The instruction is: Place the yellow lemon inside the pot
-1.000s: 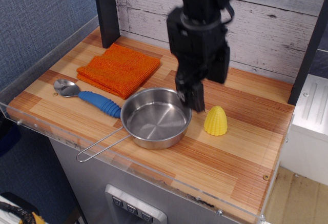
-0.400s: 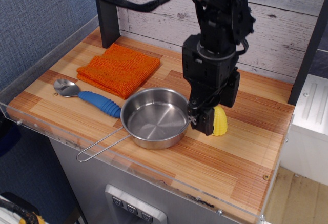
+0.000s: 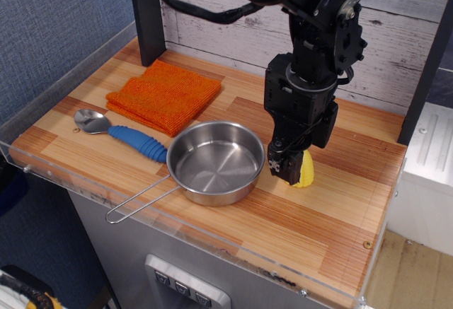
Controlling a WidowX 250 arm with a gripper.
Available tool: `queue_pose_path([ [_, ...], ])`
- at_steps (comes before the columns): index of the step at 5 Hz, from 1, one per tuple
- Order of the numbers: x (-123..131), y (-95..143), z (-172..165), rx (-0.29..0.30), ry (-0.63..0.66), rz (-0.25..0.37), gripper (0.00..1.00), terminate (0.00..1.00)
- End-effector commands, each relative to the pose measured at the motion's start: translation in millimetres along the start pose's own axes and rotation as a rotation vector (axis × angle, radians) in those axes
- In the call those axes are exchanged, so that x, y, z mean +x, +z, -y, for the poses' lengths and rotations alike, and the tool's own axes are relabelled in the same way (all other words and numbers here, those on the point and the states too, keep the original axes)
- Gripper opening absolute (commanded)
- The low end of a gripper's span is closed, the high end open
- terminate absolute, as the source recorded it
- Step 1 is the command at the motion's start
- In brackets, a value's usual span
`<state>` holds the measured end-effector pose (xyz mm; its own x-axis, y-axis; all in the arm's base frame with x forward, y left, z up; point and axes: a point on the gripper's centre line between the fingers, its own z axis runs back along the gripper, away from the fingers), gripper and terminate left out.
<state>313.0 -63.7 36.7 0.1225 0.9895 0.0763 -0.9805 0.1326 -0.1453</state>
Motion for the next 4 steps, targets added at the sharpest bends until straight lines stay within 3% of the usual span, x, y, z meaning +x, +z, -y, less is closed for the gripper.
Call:
queue_pose_path([
  [1, -6.5, -0.5, 17.3, -0.029, -0.008, -0.011, 1.00, 0.00],
  [2, -9.7, -4.4, 14.4, -0.016, 0.005, -0.016, 1.00, 0.00],
  [3, -10.9, -6.9, 10.2, -0.009, 0.018, -0.024, 0.00, 0.00],
  [4, -10.6, -4.1, 11.5, -0.011, 0.018, -0.016, 0.00, 0.00],
])
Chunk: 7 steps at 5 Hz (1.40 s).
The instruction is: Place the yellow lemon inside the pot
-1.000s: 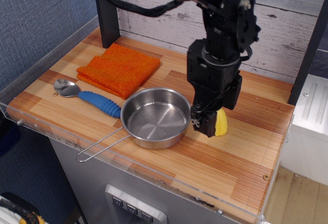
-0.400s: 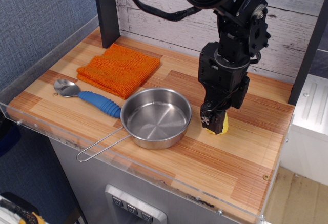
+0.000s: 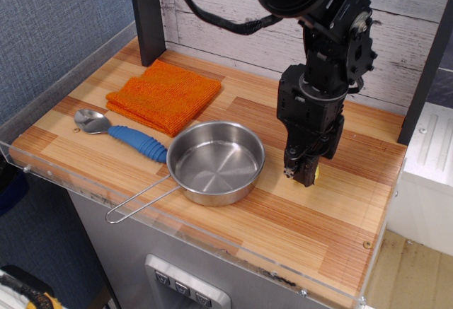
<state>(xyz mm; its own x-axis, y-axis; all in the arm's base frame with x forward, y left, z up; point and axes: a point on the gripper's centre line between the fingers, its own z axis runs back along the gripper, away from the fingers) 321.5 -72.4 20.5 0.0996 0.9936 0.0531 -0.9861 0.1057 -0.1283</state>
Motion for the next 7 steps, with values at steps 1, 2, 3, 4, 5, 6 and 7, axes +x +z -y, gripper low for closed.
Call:
queue_pose_path([
  [1, -2.9, 17.6, 6.6, -0.040, -0.013, 0.000, 0.00, 0.00],
  [2, -2.0, 25.0, 10.3, -0.063, -0.023, -0.018, 0.00, 0.00],
  [3, -1.0, 40.9, 18.8, -0.096, -0.047, -0.033, 0.00, 0.00],
  [4, 0.7, 62.9, 26.0, -0.136, -0.065, -0.057, 0.00, 0.00],
  [5, 7.1, 80.9, 23.2, -0.172, -0.057, -0.060, 0.00, 0.00],
  [6, 19.0, 93.7, 9.9, -0.170, -0.059, -0.062, 0.00, 0.00],
  [7, 36.6, 105.2, -9.9, -0.173, -0.039, -0.039, 0.00, 0.00],
])
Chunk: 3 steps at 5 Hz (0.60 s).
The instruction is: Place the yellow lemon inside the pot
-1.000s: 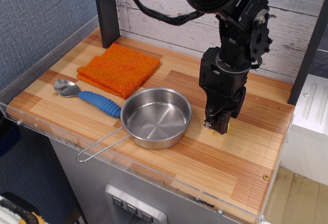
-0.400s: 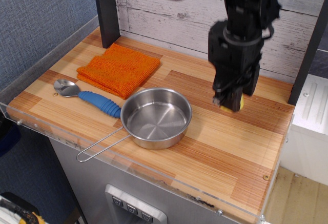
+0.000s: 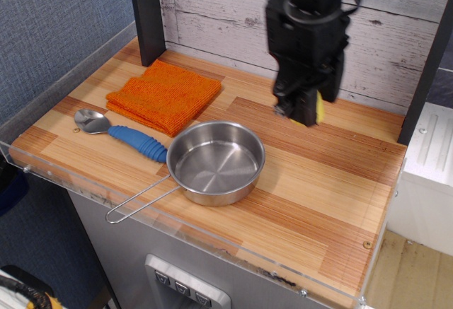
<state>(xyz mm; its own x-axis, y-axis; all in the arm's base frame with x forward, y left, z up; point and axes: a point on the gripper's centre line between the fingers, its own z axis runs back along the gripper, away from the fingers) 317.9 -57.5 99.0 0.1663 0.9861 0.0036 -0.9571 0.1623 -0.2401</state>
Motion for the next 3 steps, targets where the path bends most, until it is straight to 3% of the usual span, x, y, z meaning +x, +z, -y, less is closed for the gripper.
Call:
queue_pose_path([
  [1, 30.2, 40.5, -32.0, -0.062, 0.056, 0.044, 0.00, 0.00],
  [3, 41.4, 38.6, -54.2, -0.056, 0.099, 0.085, 0.00, 0.00],
])
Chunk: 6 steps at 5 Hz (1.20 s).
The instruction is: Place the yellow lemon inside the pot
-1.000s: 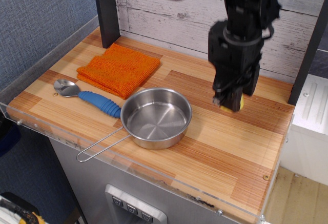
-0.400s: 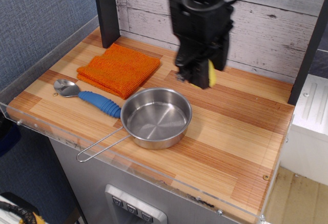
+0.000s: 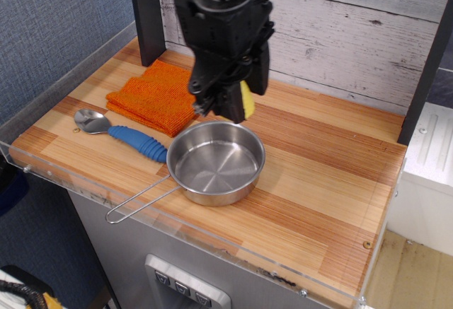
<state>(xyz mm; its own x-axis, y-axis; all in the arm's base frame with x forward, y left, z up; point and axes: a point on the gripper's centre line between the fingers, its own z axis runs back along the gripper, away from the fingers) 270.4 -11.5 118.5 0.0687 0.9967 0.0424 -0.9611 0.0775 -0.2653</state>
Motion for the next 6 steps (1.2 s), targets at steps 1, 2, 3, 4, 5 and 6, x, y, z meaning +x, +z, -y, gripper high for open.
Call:
queue_pose_path([
  [1, 4.1, -3.4, -8.2, -0.023, 0.007, 0.039, 0.00, 0.00],
  [2, 6.3, -14.5, -13.0, -0.018, -0.004, 0.058, 0.00, 0.00],
  [3, 16.9, -21.7, -26.3, 0.032, -0.006, 0.105, 0.00, 0.00],
  [4, 22.0, -28.7, -29.5, 0.062, -0.016, 0.120, 0.00, 0.00],
  [5, 25.7, -34.6, -27.8, 0.087, -0.017, 0.123, 0.00, 0.00],
  [6, 31.4, -49.1, -29.8, 0.122, -0.025, 0.109, 0.00, 0.00],
])
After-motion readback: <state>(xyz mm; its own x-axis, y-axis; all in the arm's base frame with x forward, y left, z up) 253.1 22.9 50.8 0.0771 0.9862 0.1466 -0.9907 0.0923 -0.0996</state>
